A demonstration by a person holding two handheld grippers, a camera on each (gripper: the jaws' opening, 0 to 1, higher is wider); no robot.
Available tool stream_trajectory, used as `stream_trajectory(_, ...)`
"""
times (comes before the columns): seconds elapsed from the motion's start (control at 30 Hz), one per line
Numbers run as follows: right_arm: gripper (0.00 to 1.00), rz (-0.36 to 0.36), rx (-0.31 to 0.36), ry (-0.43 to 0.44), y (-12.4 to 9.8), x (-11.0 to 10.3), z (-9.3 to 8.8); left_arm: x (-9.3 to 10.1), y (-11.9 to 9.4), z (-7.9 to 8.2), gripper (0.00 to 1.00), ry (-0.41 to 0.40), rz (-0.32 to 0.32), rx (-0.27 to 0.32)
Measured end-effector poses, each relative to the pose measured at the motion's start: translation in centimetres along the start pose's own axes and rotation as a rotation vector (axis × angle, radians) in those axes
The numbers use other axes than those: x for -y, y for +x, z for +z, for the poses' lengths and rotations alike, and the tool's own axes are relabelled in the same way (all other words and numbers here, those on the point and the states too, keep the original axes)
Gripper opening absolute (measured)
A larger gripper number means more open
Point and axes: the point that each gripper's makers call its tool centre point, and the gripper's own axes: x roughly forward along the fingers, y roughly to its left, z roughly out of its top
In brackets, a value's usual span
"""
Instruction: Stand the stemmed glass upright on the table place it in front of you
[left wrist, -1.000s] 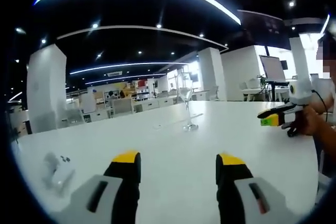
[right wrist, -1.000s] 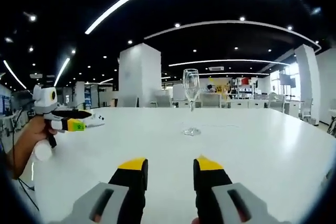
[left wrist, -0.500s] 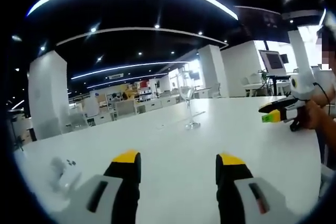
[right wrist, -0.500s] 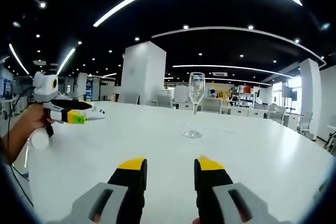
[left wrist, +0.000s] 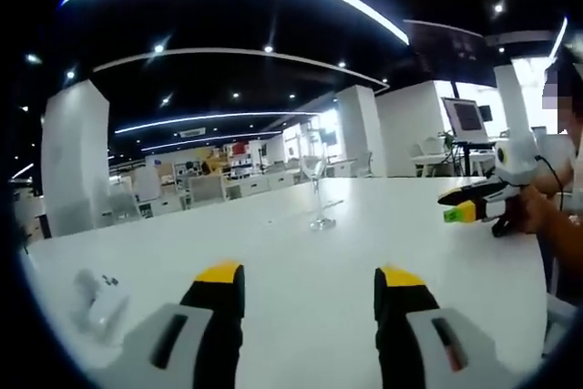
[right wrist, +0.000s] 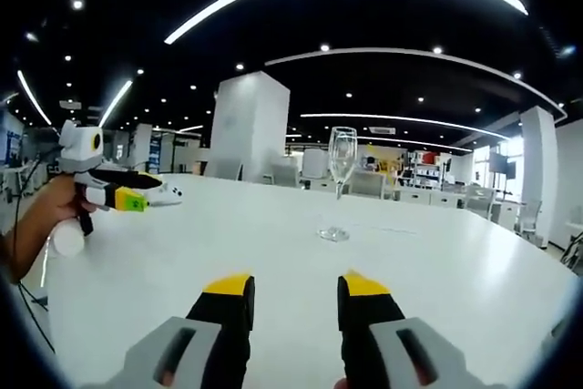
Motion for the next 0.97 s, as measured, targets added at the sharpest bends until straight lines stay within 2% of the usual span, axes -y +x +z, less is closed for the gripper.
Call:
stream_trajectory(0.17,0.40,-0.010,0.007,-0.002,-0.16,0.04,0.14,0.06,-0.04,-0.31,0.57,0.025,0.003,-0.019)
stream_trajectory(0.97,0.40,-0.002,-0.003,-0.006,0.02,0.10,-0.19,-0.09,-0.14,-0.42,0.58,0.031,0.011,-0.031)
